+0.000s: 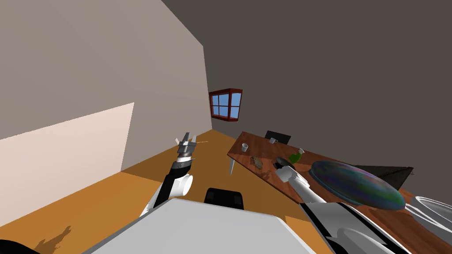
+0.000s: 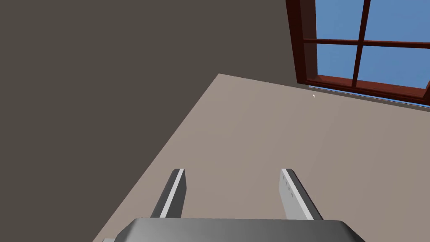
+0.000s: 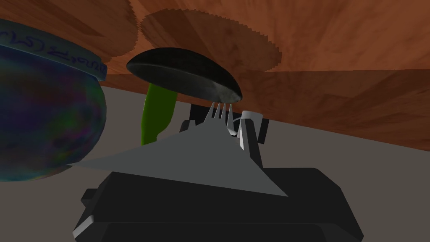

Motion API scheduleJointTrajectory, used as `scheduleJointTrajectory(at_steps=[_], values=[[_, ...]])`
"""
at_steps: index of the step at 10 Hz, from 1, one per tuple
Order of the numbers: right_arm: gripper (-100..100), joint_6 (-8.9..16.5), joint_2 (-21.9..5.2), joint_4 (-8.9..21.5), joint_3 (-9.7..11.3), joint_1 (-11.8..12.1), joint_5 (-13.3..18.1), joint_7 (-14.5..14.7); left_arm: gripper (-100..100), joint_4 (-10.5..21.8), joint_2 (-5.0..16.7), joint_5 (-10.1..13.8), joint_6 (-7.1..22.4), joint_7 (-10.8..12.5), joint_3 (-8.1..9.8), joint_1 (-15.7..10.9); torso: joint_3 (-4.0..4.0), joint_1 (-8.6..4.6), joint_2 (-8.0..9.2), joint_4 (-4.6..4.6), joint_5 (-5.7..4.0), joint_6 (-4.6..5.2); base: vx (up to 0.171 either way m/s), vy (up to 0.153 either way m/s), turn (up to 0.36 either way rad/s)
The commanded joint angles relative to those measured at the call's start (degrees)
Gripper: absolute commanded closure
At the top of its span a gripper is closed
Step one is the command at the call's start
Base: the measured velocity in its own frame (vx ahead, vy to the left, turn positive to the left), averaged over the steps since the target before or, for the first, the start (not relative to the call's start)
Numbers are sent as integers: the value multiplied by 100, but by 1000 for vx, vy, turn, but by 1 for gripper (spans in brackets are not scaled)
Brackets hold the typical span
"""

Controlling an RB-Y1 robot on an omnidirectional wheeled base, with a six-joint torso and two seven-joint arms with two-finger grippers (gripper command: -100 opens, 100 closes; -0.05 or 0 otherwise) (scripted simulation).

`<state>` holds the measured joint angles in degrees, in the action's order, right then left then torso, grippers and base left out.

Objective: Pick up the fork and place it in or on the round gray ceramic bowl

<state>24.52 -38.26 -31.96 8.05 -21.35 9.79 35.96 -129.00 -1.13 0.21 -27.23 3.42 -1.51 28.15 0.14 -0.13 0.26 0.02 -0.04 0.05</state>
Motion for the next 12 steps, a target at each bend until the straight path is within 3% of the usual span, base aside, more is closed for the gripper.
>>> scheduleJointTrajectory(at_steps=[1, 4, 9, 10, 12], values=[[100, 165, -52, 29, -2, 12, -39, -79, 0, 0, 0, 0, 0, 0, 0, 0, 0, 0, 0, 0, 0, 0, -80, -41, 236], [100, 529, -185, 57, -112, 131, -124, -262, 0, 0, 0, 0, 0, 0, 0, 0, 4, -13, 7, 2, -2, 2, -112, -84, 286], [100, 695, -266, 163, -298, 220, -124, -425, 0, 0, 1, 0, 0, 0, 1, 1, -7, -34, -17, 2, -2, 0, -60, -99, 193], [100, 758, -315, 265, -467, 271, -97, -545, 0, 0, 1, 0, 0, 0, 1, 2, -11, -26, -23, 0, 0, 10, -31, -110, 291], [100, 758, -315, 265, -467, 271, -97, -545, 0, 0, 1, 0, 0, 0, 2, 2, -11, -32, -25, 2, -1, 5, -33, -85, 110]])
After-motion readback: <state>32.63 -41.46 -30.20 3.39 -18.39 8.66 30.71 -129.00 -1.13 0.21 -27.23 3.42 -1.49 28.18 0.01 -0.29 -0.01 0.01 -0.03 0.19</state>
